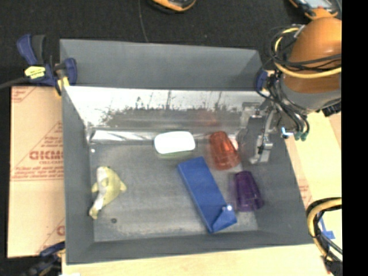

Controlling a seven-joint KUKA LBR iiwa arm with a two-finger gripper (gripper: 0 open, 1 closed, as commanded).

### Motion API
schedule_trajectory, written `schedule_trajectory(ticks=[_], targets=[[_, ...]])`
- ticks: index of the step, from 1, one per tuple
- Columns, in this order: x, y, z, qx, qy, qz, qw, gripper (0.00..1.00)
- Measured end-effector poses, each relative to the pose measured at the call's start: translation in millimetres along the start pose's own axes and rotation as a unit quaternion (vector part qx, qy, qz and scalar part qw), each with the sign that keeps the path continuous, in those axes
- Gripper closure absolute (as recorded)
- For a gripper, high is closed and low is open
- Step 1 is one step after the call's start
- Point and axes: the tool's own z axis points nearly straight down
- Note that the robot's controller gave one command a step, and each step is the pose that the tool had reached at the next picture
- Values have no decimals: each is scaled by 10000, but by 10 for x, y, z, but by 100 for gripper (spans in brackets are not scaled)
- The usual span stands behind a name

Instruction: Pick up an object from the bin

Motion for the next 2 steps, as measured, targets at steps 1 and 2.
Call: schedule_trajectory(ticks=[1,2], targets=[[-15,5,-46,7,-41,-15,10000,0],[-241,207,621,-2,-72,378,9993,0]])
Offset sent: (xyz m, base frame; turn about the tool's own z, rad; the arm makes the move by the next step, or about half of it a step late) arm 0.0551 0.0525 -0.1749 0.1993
